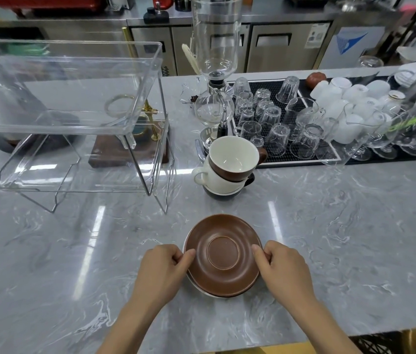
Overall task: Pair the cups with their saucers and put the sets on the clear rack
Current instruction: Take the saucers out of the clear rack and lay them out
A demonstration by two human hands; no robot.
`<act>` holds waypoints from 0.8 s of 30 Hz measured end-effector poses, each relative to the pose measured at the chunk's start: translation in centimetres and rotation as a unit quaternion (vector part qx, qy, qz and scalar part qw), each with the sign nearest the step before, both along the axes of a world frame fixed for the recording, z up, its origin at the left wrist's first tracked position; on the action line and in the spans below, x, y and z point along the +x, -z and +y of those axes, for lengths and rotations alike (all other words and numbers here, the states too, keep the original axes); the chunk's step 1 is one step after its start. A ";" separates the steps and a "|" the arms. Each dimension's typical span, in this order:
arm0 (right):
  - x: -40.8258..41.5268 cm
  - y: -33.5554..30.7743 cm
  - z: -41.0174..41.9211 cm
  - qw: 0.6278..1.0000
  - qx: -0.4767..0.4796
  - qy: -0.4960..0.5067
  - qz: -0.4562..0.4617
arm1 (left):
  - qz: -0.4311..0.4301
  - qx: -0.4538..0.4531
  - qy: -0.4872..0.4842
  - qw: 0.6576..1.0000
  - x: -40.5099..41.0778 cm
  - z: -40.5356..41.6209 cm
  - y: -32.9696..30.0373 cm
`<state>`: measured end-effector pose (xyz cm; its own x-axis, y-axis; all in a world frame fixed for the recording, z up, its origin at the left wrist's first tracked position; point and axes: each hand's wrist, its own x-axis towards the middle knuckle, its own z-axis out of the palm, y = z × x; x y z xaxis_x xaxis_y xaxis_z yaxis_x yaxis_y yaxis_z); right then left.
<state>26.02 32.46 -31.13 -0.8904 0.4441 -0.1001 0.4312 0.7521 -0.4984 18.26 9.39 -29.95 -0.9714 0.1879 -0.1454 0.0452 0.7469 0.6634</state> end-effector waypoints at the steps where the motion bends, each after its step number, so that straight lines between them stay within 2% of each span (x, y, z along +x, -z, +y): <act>1: 0.0 0.0 -0.1 1.000 0.000 0.001 0.001 | 0.000 0.003 -0.004 1.000 0.1 0.0 0.1; 11: 0.4 0.1 -0.5 1.000 -0.022 0.009 0.016 | -0.032 0.062 -0.037 0.997 0.7 -0.3 0.9; 24: 1.4 -1.5 1.2 0.993 -0.081 0.024 0.082 | 0.011 0.096 0.008 0.995 0.6 1.3 -0.8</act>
<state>27.40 33.64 -29.63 -0.8784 0.4770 -0.0287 0.3676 0.6362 -0.6783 18.86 10.67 -29.16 -0.9708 0.2247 -0.0841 0.0716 0.6057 0.7925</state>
